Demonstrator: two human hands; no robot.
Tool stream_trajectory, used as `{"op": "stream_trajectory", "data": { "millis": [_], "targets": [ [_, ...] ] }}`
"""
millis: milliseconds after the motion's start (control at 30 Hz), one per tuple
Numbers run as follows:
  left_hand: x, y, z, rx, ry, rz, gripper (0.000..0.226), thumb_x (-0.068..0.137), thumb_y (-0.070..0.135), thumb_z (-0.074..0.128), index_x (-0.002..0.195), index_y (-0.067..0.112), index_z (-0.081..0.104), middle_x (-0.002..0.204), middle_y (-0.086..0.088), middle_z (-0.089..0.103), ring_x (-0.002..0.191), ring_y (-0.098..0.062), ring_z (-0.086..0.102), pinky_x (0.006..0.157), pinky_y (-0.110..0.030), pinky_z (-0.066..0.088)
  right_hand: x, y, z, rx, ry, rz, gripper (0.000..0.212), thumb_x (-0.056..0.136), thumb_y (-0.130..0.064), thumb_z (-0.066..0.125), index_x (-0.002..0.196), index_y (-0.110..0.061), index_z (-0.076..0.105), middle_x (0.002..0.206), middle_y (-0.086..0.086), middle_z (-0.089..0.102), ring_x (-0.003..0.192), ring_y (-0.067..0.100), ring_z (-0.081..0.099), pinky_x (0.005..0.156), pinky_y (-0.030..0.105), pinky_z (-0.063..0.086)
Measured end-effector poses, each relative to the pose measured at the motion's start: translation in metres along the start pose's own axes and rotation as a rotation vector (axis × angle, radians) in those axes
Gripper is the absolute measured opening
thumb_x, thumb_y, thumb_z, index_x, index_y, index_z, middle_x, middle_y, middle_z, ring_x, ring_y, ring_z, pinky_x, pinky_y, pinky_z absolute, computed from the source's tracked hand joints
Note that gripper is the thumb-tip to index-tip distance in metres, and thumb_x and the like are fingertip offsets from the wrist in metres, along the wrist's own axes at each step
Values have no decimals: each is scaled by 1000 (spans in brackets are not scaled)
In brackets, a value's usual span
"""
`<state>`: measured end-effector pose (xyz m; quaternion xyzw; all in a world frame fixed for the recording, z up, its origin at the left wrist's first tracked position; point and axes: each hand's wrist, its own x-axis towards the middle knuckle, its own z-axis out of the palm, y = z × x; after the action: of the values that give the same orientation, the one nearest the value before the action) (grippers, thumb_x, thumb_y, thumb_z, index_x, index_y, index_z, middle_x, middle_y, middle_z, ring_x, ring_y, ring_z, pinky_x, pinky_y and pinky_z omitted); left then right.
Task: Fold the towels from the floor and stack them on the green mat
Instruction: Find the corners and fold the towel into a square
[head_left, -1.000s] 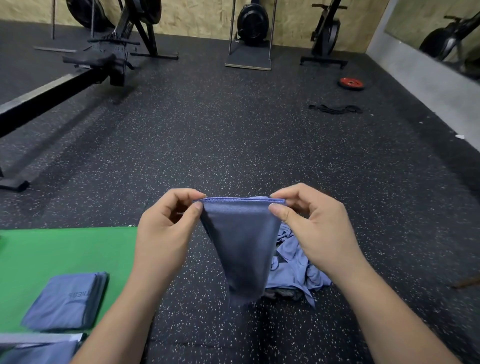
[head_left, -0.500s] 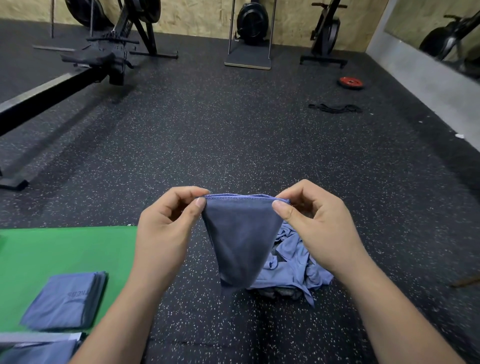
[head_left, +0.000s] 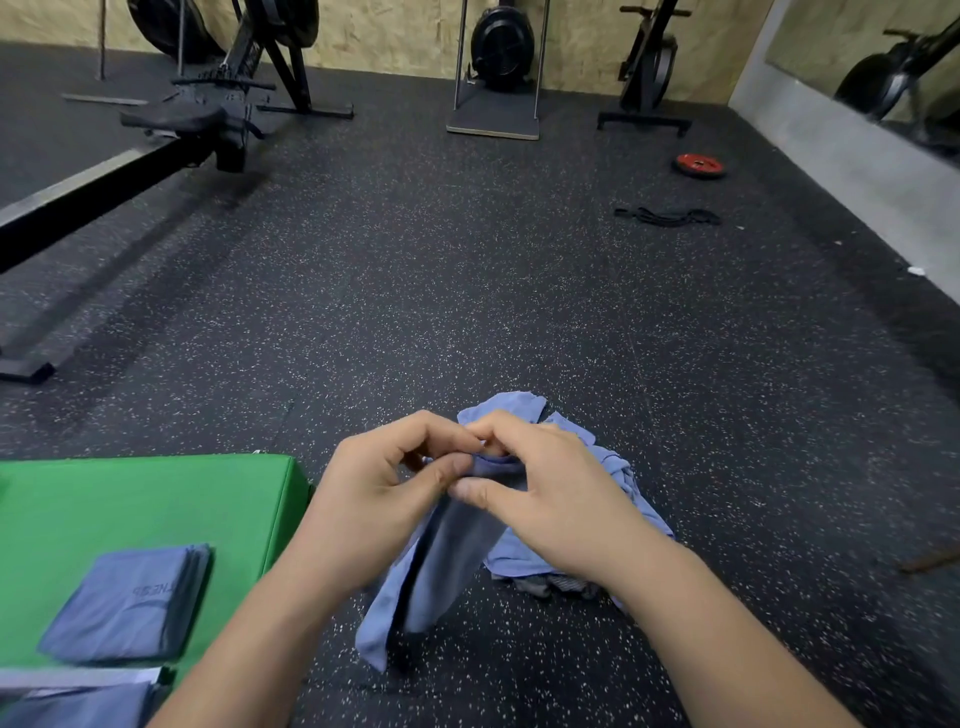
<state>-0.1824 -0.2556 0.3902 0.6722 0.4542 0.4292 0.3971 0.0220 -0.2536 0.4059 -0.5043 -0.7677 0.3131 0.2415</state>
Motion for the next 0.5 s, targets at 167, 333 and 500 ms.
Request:
{"op": "stream_trajectory", "data": {
  "millis": [167,333,500],
  "targets": [
    [0,-10,3,-160,51,-33,15,100,9,75,106,22,70,90,4,70,84,-13,64,78,-29,50,2,3,-1,4,54,-30,14,102,-36,70,94,-26,64,81,-10,66,79,6,59,71,27,44],
    [-1,-14,14,-263,49,-100,10,95,22,68,103,24,62,92,5,63,86,-10,57,79,-24,48,2,1,-6,19,125,-80,15,106,-33,66,92,-27,64,77,-14,60,77,7,57,68,27,40],
    [-15,-14,42,-260,67,-85,13,101,25,71,102,29,58,82,12,61,76,-9,54,71,-30,45,-1,-2,-21,45,256,-119,10,106,-24,66,97,-23,68,84,-8,68,82,14,63,78,39,51]
  ]
}}
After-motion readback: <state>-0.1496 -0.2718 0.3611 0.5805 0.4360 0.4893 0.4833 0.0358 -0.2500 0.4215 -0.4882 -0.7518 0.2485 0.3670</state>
